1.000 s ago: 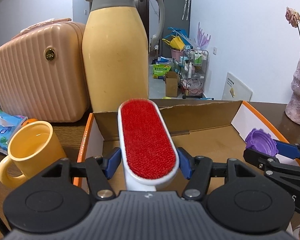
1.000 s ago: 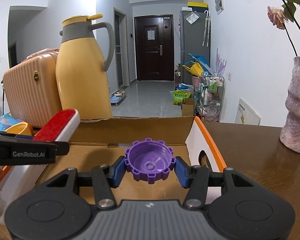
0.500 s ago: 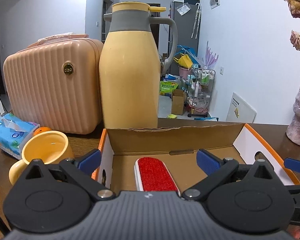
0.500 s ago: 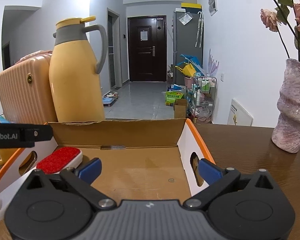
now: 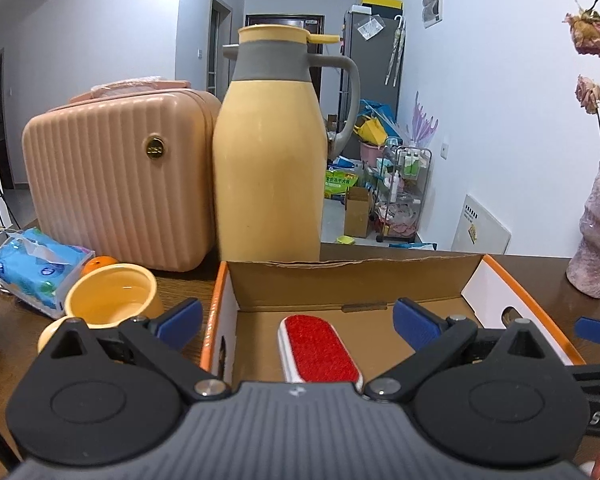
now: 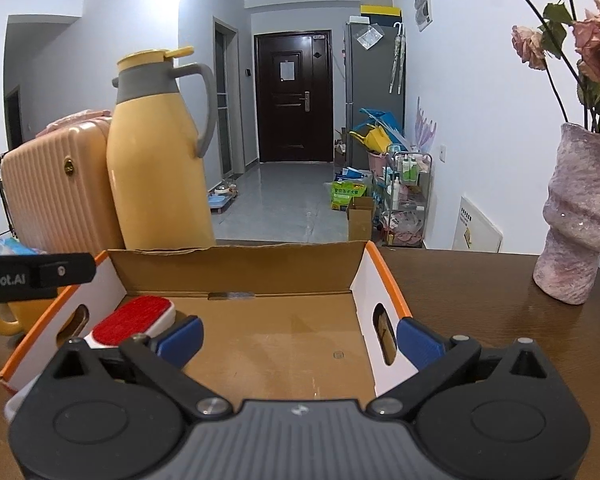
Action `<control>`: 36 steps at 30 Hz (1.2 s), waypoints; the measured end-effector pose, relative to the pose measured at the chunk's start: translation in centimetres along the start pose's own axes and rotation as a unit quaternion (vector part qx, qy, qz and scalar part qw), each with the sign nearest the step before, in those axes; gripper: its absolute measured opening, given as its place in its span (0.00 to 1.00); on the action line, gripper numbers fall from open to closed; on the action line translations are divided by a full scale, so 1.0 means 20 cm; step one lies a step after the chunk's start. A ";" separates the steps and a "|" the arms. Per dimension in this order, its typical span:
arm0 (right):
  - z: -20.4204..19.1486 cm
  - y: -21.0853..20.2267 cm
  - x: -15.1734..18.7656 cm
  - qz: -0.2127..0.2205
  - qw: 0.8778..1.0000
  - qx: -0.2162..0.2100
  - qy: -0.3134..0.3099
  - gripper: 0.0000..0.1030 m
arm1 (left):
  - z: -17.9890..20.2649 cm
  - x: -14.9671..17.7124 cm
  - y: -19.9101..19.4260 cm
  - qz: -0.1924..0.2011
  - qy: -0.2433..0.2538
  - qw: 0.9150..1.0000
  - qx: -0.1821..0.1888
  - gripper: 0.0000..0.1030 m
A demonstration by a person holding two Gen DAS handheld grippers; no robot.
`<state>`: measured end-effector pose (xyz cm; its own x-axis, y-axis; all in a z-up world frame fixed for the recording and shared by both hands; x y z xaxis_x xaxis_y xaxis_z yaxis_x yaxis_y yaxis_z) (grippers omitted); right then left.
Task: Organize rigid objects
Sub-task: 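Release the lint brush and purple cap into the cardboard box, then move both tools back toward the remaining items on the table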
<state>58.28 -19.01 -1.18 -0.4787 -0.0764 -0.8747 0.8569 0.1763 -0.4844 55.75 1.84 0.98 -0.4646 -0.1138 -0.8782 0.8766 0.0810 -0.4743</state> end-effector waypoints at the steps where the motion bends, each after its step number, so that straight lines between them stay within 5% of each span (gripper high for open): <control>1: 0.01 -0.02 0.00 0.002 1.000 0.000 0.001 1.00 | -0.01 0.00 -0.02 0.001 0.000 1.000 0.000 1.00; 15: 0.09 -0.32 0.05 0.048 0.999 0.010 0.018 1.00 | -0.14 0.12 -0.24 0.014 0.006 1.000 -0.028 1.00; 36: 0.07 -0.62 0.09 0.090 0.995 0.020 0.027 1.00 | -0.19 0.17 -0.55 0.039 -0.002 0.999 -0.016 1.00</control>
<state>47.09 -22.62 3.28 -0.3261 0.0049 -0.9453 0.9358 0.1437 -0.3220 44.05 4.35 2.90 -0.3947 -0.1098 -0.9122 0.9056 0.1212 -0.4064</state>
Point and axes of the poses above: each gripper's, at about its wrist camera, not at the fingertips, and y roughly the way its jaws point, z to its right, x to its underside, the point moved 5 cm from there along y, roughly the way its jaws point, and after that the axes turned 3 degrees about x, right-handed, at the moved point
